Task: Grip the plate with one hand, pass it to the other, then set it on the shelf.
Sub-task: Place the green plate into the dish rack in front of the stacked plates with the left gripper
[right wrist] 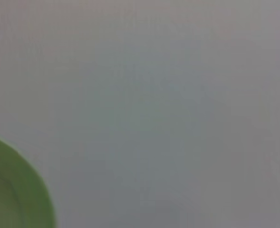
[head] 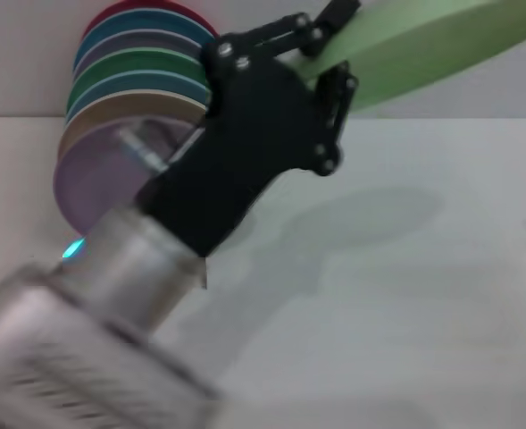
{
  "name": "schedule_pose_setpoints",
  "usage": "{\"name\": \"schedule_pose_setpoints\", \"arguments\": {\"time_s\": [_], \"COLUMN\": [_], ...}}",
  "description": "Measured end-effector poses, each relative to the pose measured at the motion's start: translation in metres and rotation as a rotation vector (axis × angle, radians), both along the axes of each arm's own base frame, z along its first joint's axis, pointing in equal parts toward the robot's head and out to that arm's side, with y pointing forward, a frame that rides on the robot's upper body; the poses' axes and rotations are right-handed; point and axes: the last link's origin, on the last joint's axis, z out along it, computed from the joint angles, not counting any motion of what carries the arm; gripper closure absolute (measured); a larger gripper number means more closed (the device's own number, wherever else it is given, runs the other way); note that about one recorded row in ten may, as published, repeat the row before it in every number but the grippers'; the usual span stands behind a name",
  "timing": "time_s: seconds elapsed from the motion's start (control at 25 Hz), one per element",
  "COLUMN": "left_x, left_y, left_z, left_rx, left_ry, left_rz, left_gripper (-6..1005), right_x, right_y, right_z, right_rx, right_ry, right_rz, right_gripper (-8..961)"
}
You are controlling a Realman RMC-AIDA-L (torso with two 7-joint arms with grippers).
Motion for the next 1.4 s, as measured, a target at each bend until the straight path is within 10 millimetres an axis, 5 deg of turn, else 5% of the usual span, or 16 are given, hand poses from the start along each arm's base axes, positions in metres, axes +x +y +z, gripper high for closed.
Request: {"name": "schedule_pose_setpoints", "arguments": {"time_s": [0.16,0.2,0.36,0.56,1.4], "left_x": [-0.051,-0.051,-0.109,-0.15,-0.181], "left_y": [0.025,0.025,0.051,0.054,0.049], "left_z": [0.025,0.025,0.039,0.059,0.065], "left_rx": [-0.126,-0.126,-0.201,-0.285,-0.246], "left_ry": [-0.277,-0.277,-0.32,-0.317,-0.166], "left_rz": [0.028,0.028,0.052,-0.01,0.054], "left_gripper": [915,915,914,916,907], "right_x": [-0.001,-0.001,-0.001,-0.001,-0.006], "right_y": [0.002,0.002,0.002,0.002,0.004], "right_z": [-0.001,-0.001,-0.002,-0.003,-0.008], "right_rx": [-0.005,-0.005,-0.012,-0.018,-0.038], "right_ry": [-0.002,-0.002,-0.005,-0.006,0.002], "right_rz": [0.004,0.004,0.006,0.007,0.03], "right_gripper": [574,574,574,574,575]}}
